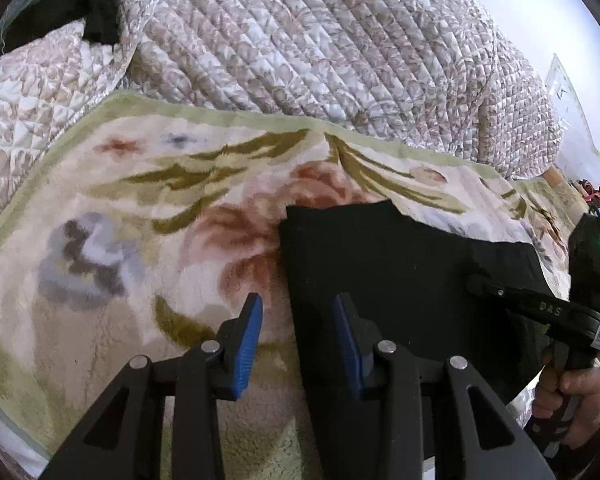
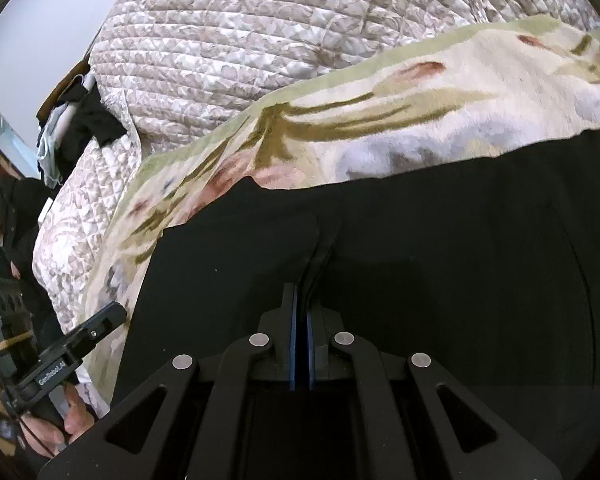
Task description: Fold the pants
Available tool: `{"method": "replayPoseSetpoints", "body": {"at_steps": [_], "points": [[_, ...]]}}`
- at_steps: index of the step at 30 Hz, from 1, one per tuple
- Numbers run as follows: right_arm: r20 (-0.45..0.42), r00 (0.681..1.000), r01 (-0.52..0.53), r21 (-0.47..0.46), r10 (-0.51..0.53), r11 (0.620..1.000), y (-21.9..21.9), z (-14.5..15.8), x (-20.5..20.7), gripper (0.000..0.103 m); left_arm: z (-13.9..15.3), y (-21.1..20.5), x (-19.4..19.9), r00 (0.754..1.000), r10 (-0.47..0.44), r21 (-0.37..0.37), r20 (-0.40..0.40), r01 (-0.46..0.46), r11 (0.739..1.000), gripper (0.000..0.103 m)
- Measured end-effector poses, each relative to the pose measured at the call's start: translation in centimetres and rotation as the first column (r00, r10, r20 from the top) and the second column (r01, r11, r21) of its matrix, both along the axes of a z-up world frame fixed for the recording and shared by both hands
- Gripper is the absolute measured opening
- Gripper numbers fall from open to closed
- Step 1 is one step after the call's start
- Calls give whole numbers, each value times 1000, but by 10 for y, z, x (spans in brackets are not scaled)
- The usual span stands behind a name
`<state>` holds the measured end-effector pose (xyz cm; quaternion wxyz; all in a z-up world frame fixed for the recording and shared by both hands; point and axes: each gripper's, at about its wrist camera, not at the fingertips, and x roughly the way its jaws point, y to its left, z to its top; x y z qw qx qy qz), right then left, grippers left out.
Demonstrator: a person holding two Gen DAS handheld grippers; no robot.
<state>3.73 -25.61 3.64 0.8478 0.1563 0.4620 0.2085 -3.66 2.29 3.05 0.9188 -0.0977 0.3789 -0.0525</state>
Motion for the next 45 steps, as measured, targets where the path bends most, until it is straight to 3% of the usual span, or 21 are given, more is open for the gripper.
{"method": "replayPoseSetpoints", "body": {"at_steps": [4, 9, 12, 17, 26, 30, 33, 35, 36, 37, 41, 45], "points": [[50, 998, 27, -38, -25, 999, -10, 15, -12, 12, 8, -2, 9, 1000, -2, -6, 16, 2, 1000, 40], [100, 995, -12, -52, 18, 999, -5, 30, -32, 12, 7, -20, 24, 999, -37, 2, 5, 37, 999, 40], [126, 990, -57, -78, 66, 995, 4, 32, -54, 12, 0, -30, 12, 998, -69, -9, -3, 69, 998, 40], [62, 992, -101, -161, 112, 982, 10, 7, -69, 12, -12, -40, -19, 995, -99, 11, -13, 100, 995, 40], [57, 997, -37, -154, 47, 987, -17, 7, -80, 12, -20, -52, -49, 991, -134, 70, -11, 134, 988, 40], [55, 998, 18, -158, -10, 987, -32, 11, -87, 12, -22, -52, -50, 989, -144, 64, -25, 145, 987, 40], [71, 991, 120, -124, -112, 985, -55, 18, -92, 15, -20, -56, -51, 988, -150, 69, -31, 152, 986, 40], [89, 979, 191, -91, -183, 977, -71, 24, -97, 31, -19, -58, -52, 985, -169, 52, -32, 170, 984, 40], [90, 969, 235, -64, -229, 970, -81, 26, -99, 45, -19, -61, -53, 982, -185, 48, -33, 186, 981, 40], [87, 957, 282, -31, -278, 959, -92, 28, -103, 49, -19, -64, -54, 980, -198, 48, -34, 200, 979, 40], [23, 916, 399, 45, -400, 916, -121, 22, -111, 49, -19, -76, -58, 965, -261, 37, -31, 262, 964, 40], [-52, 876, 483, 77, -480, 872, -140, 11, -112, 49, -17, -76, -57, 964, -264, 22, -37, 265, 964, 40]]}}
